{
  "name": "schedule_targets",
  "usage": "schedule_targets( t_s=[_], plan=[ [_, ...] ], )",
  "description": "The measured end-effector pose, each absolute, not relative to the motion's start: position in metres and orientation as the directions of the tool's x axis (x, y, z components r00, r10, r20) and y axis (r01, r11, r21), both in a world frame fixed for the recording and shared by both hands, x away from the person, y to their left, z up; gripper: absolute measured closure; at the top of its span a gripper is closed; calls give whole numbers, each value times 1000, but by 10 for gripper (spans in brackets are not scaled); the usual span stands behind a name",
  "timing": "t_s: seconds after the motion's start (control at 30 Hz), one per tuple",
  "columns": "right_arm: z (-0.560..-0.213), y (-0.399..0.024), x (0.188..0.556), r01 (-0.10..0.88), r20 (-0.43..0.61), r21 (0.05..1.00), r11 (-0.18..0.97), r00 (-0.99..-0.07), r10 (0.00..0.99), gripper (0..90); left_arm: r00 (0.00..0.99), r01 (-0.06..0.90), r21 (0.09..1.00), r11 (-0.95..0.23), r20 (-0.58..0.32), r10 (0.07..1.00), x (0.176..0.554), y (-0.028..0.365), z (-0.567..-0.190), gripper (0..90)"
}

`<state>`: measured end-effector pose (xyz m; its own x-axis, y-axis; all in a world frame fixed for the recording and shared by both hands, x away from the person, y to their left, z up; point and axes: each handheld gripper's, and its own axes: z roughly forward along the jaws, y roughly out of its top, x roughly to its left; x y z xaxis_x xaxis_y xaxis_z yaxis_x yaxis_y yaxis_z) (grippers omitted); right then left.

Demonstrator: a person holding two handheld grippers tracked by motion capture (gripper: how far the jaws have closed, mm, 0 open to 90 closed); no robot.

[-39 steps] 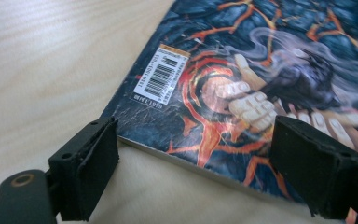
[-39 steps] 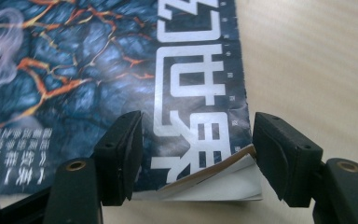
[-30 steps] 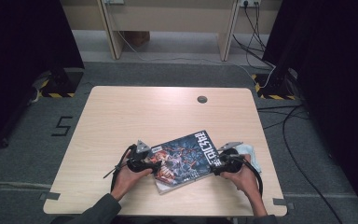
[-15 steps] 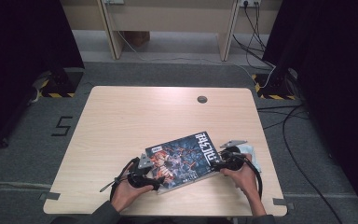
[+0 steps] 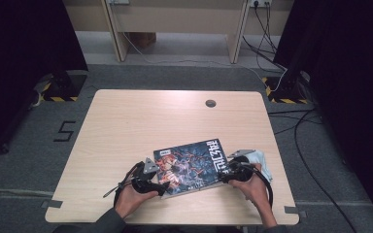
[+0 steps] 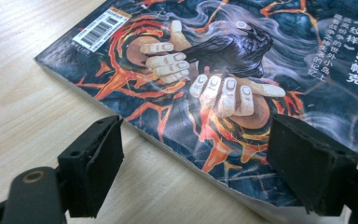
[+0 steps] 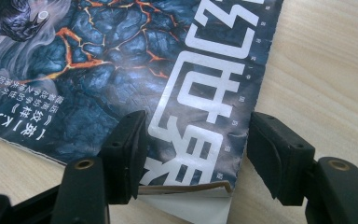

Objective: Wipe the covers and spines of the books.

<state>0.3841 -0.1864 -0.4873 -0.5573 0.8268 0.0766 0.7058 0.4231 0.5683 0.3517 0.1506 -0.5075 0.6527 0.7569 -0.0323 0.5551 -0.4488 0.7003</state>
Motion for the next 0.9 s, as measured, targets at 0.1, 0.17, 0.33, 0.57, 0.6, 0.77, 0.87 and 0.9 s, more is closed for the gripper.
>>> schedule_targets(
  t_s=[0.1, 0.17, 0.33, 0.57, 0.6, 0.77, 0.87, 0.9],
  plan=[
    [-487, -183, 379, 707, 60, 566, 424, -549, 834, 390, 649, 552, 701, -452, -20, 761, 355, 153, -507, 177],
    [-486, -180, 371, 708, 47, 558, 434, -549, 835, 389, 635, 557, 703, -442, -18, 772, 361, 157, -507, 176],
    [-486, -175, 353, 706, 62, 546, 450, -570, 819, 381, 608, 567, 704, -427, -9, 794, 369, 166, -507, 176],
    [-484, -169, 337, 710, 108, 524, 471, -604, 789, 383, 566, 575, 705, -415, 23, 824, 388, 174, -507, 169],
    [-484, -168, 336, 708, 115, 524, 473, -609, 785, 387, 564, 577, 702, -418, 28, 825, 390, 175, -506, 168],
    [-473, -174, 343, 665, 89, 609, 432, -598, 796, 377, 566, 569, 721, -394, 4, 825, 386, 178, -501, 266],
    [-471, -179, 354, 640, 96, 661, 391, -590, 802, 377, 582, 551, 743, -381, -14, 813, 375, 177, -494, 257],
    [-472, -183, 366, 646, 115, 674, 359, -571, 813, 376, 605, 536, 759, -369, -41, 796, 362, 175, -488, 257]
  ],
)
